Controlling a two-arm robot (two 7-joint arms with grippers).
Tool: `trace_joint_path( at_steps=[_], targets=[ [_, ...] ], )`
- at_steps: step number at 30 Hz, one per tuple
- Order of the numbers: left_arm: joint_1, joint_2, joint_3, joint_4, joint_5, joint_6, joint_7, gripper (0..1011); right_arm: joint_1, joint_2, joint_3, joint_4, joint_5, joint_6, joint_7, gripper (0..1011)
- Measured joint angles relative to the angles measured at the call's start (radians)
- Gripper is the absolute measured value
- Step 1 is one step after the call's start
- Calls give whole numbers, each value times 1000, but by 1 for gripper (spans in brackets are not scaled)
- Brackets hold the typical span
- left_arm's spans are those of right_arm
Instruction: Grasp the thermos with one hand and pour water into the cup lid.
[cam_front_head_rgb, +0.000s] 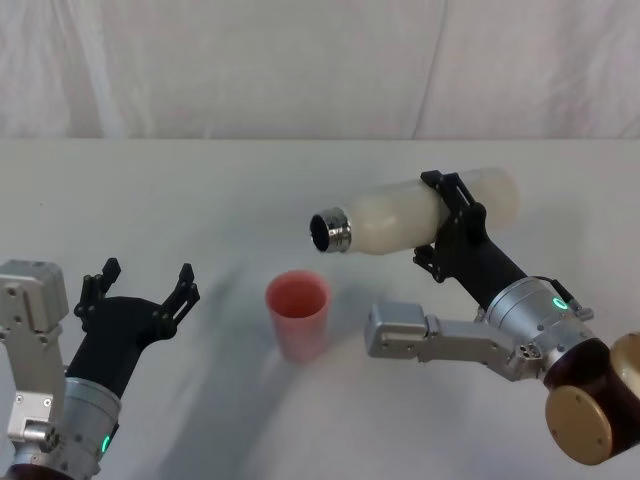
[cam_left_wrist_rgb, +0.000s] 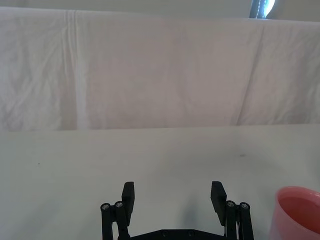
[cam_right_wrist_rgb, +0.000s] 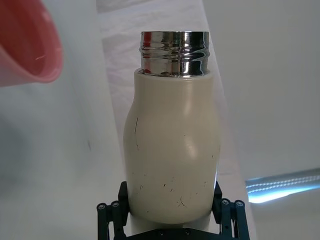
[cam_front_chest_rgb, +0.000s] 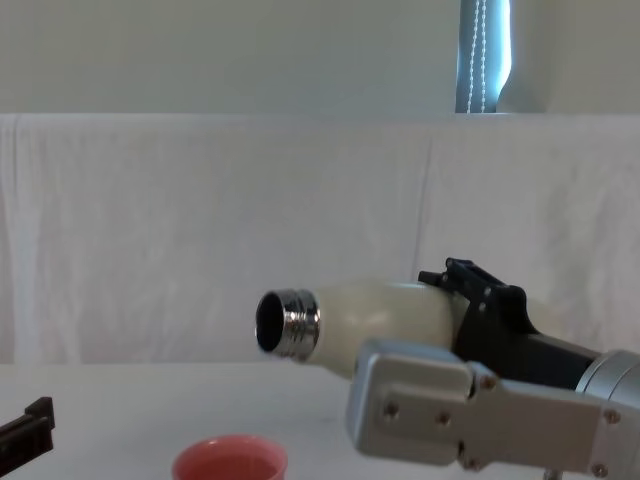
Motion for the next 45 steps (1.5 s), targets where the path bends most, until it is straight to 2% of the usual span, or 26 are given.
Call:
trace_joint_path(
  at_steps=[11, 27, 45],
  targets=[
    [0, 0, 0, 0, 0, 0, 0, 1001, -37, -34, 65, -30, 121, -14, 33, 956],
    [0, 0, 0, 0, 0, 0, 0, 1001, -69, -69, 128, -44, 226, -36, 51, 956],
    [0, 0, 0, 0, 0, 0, 0, 1001, -106, -120, 210, -76, 426, -38, 129, 956]
  ],
)
